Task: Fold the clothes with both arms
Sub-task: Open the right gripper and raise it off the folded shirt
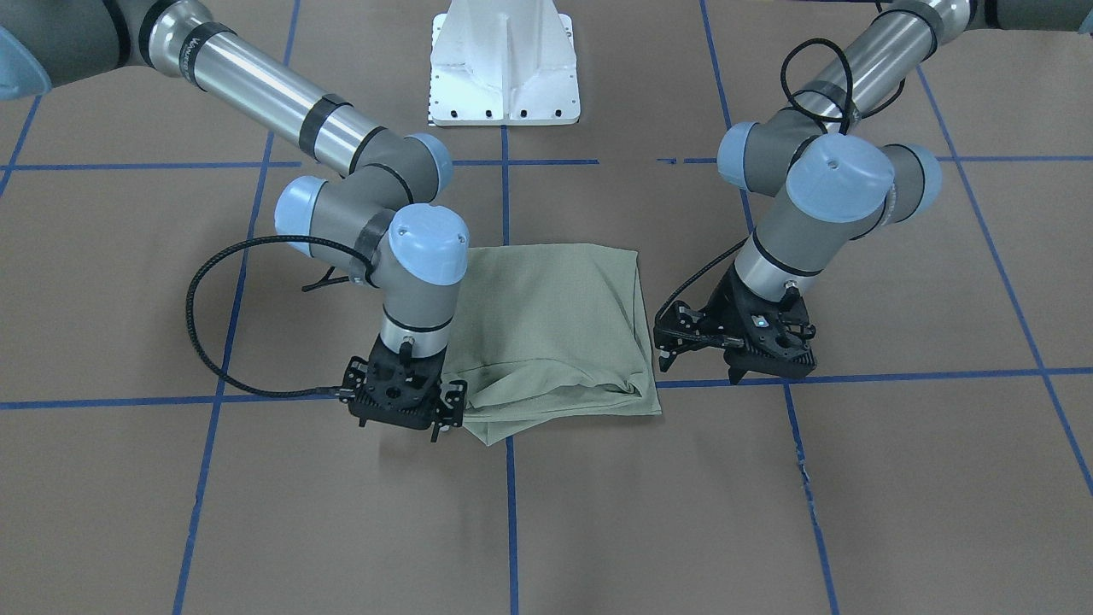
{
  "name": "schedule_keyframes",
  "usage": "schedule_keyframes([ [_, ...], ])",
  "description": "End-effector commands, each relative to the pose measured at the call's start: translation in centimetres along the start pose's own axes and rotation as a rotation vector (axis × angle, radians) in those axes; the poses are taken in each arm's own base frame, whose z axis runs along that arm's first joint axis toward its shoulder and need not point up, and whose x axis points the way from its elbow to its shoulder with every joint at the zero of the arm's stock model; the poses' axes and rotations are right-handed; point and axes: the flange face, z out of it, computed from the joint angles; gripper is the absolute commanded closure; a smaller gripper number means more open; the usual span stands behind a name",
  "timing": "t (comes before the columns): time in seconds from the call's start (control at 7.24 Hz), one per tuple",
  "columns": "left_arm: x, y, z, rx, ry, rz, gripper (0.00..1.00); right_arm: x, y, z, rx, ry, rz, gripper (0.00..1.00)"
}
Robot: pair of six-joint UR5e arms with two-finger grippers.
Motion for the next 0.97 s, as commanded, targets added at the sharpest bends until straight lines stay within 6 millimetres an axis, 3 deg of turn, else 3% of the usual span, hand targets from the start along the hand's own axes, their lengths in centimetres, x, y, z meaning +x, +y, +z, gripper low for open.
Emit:
schedule_keyframes([
  [0.0,0.0,0.0,0.0,-0.001,0.001,-0.001,0.00,0.1,-4.2,-2.0,-0.024,-0.037,0.009,0.00],
  [0.14,0.1,0.1,0.1,-0.002,0.001,-0.001,0.00,-1.7,-4.2,-4.1,-0.070,-0.085,0.060,0.00],
  [0.28,0.1,0.1,0.1,-0.002,0.001,-0.001,0.00,-3.8,-2.4,-5.4,-0.124,-0.115,0.169,0.00],
  [0.41,0.1,0.1,0.1,-0.002,0.001,-0.001,0.00,-5.9,0.9,-5.7,-0.152,-0.118,0.262,0.00],
  [0.55,0.1,0.1,0.1,-0.002,0.001,-0.001,0.00,-6.7,2.9,-5.4,-0.158,-0.109,0.295,0.04],
  [0.83,0.1,0.1,0.1,-0.002,0.001,-0.002,0.00,-7.1,4.7,-4.2,-0.126,-0.079,0.325,0.20],
])
